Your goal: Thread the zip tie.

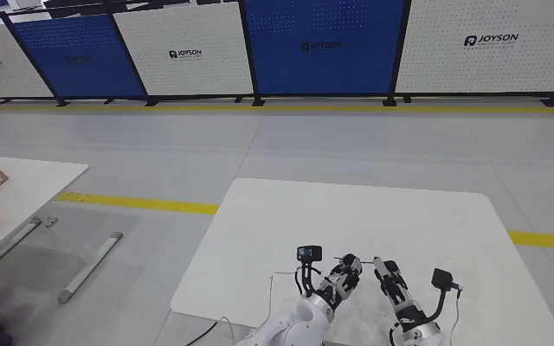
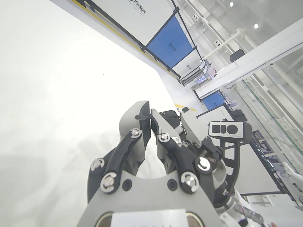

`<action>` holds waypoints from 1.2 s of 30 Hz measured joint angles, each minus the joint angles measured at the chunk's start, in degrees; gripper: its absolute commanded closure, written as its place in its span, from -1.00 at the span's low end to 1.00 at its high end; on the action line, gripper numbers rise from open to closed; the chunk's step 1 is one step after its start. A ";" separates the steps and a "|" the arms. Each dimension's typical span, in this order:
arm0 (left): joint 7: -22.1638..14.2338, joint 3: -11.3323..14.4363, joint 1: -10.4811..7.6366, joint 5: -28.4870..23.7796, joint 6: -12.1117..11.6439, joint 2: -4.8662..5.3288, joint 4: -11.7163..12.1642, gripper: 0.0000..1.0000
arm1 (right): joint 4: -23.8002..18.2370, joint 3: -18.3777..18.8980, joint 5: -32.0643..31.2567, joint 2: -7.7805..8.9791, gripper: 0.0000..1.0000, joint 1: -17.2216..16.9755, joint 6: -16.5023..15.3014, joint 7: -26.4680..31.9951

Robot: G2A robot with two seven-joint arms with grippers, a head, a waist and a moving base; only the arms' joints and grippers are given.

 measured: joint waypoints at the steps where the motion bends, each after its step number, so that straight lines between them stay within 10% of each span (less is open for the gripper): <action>1: 0.05 0.02 -0.07 -0.06 0.00 -0.04 0.11 1.00 | 0.11 0.06 0.24 -0.01 0.56 0.01 -0.05 0.00; 10: 0.57 -0.01 -0.26 -0.20 0.16 -0.23 0.42 1.00 | 0.38 0.34 0.75 -0.07 1.00 0.02 -0.22 0.10; 18: 0.72 -0.10 -0.33 -0.68 0.05 -0.39 0.52 1.00 | 0.32 0.48 0.46 -0.10 1.00 -0.14 -0.78 -0.15; 22: 0.52 -0.29 -0.26 -1.34 -0.23 -0.43 0.36 -0.50 | 0.14 0.48 0.00 -0.12 1.00 -0.20 -0.33 -0.17; 24: 0.42 -0.41 -0.18 -1.42 -0.27 -0.43 0.23 -0.76 | 0.05 0.52 -0.23 -0.14 1.00 -0.26 -0.05 -0.37; 30: 0.94 -0.80 0.13 -0.90 -0.15 -0.38 -0.14 -0.42 | -0.48 0.50 -1.55 -0.21 1.00 -0.55 1.45 -1.30; 36: 1.62 -1.66 0.61 -0.75 -0.29 -0.26 -0.69 0.38 | -0.73 0.52 -1.91 -0.26 1.00 -0.68 1.82 -1.56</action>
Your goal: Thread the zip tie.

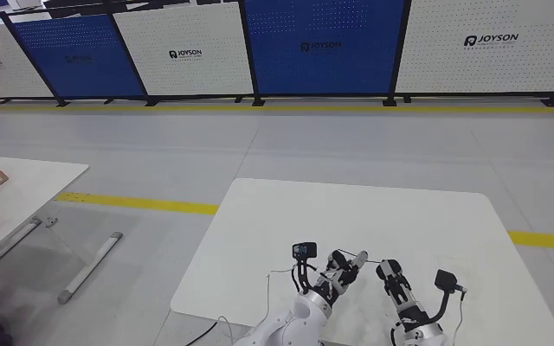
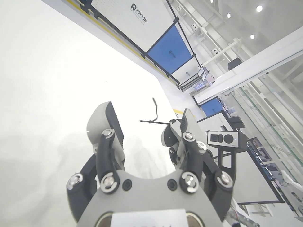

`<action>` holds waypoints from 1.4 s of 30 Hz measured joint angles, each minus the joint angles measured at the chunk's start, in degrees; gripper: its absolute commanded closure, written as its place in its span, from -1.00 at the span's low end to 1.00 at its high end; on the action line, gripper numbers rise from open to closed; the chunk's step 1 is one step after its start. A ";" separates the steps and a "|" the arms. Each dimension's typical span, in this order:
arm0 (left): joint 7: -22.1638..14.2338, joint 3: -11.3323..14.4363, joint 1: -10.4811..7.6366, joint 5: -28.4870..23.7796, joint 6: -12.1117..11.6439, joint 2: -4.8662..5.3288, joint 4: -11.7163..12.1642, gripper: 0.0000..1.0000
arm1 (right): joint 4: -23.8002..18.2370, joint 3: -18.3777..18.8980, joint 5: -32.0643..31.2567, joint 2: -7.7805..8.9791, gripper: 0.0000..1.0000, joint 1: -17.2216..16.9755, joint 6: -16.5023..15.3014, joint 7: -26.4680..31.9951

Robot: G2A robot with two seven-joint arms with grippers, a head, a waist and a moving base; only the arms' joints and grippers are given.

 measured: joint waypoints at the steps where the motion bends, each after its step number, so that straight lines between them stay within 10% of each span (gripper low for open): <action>1: 0.04 -0.15 0.13 0.05 -0.08 0.03 -0.14 0.48 | -0.04 0.01 -0.06 -0.01 1.00 -0.03 0.03 -0.01; 4: 0.02 -0.37 0.38 0.20 -0.23 0.09 -0.39 1.00 | -0.18 -0.04 -0.23 -0.03 1.00 -0.10 0.10 0.03; 22: -0.52 -0.70 0.81 0.39 -1.34 0.13 -0.61 1.00 | -0.21 -0.25 -0.47 -0.20 1.00 0.04 0.35 0.47; 23: -0.67 -0.70 0.85 0.34 -1.46 0.13 -0.64 1.00 | -0.18 -0.27 -0.55 -0.20 0.72 0.06 0.38 0.55; 24: -0.86 -0.71 0.91 0.27 -1.59 0.15 -0.67 1.00 | -0.13 -0.31 -0.66 -0.20 -0.38 0.10 0.39 0.71; 25: -1.01 -0.71 0.96 0.19 -1.69 0.16 -0.69 1.00 | -0.10 -0.34 -0.76 -0.20 -1.00 0.14 0.39 0.86; 42: 1.96 -3.72 1.91 -11.37 -0.51 -0.55 -3.53 1.00 | 0.94 1.54 0.00 0.23 -1.00 -0.88 -3.27 3.59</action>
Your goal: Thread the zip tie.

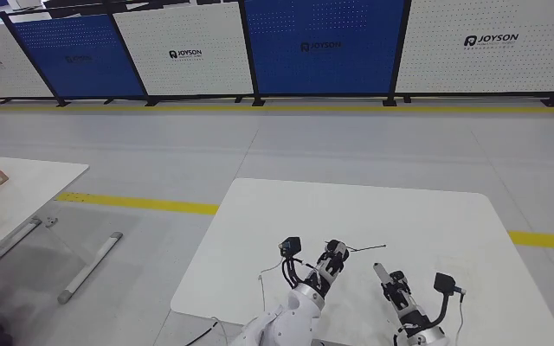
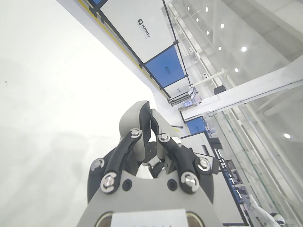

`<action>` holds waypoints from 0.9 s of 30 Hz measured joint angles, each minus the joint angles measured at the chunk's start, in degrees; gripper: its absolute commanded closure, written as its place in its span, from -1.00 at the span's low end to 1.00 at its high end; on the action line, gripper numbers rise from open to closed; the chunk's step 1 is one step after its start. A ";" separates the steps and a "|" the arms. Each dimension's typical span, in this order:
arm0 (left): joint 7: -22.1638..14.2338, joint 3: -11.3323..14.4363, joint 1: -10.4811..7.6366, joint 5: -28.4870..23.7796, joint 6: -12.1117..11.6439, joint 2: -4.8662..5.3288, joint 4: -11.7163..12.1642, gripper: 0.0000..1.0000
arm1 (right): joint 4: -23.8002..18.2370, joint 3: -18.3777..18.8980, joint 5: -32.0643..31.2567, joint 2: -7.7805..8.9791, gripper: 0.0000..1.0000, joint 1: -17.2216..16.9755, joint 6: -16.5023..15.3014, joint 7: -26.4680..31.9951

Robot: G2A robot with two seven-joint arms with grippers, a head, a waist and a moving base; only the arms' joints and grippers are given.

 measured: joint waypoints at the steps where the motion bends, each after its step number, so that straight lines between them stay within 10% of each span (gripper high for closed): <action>1: -0.60 0.01 0.23 -0.69 -0.63 0.01 -0.36 1.00 | 0.00 0.00 0.00 0.00 -1.00 0.00 0.01 0.00; 27: -5.71 -3.21 3.70 -13.28 -1.43 0.34 -6.85 1.00 | -0.97 -1.08 -16.66 0.31 -1.00 1.29 3.30 -2.07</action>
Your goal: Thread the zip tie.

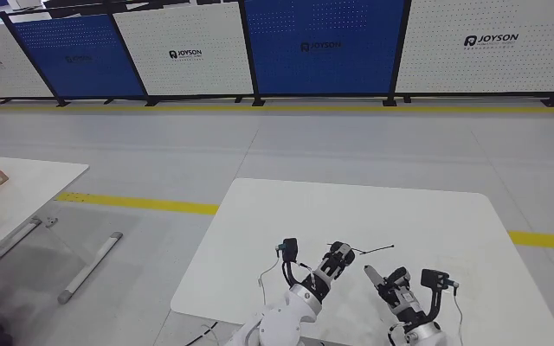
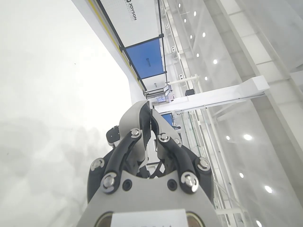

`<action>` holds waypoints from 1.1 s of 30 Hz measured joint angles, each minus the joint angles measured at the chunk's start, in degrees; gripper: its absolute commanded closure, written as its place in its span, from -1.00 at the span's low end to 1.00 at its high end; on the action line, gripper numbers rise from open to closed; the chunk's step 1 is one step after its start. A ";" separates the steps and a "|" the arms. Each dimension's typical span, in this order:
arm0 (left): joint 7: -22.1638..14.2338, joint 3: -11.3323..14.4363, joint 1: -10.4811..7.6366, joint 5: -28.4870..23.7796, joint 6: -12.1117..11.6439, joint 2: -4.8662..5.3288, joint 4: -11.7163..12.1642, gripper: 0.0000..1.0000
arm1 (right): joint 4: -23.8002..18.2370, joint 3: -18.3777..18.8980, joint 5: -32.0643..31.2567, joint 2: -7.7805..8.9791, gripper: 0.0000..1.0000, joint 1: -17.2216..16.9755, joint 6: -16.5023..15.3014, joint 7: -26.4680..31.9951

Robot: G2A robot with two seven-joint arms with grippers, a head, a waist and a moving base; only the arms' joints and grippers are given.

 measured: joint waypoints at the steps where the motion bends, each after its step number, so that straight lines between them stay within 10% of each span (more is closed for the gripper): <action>1: -0.04 0.03 0.00 -0.16 -0.09 -0.01 0.03 1.00 | 0.09 -0.08 -1.01 -0.02 -1.00 0.02 0.74 -0.71; 18: -0.58 0.04 -0.51 -3.95 -0.38 -0.12 0.41 1.00 | 1.46 -2.02 -6.29 -0.23 -1.00 1.68 1.42 -2.42; 20: -0.44 0.24 -0.66 -3.93 -0.33 -0.14 0.55 1.00 | 1.76 -2.18 -6.86 -0.33 -0.22 1.64 2.10 -4.04; 33: 0.32 1.32 -1.44 -3.63 0.33 -0.24 1.49 1.00 | 1.47 -3.20 -8.80 -0.28 0.18 2.23 0.07 -2.02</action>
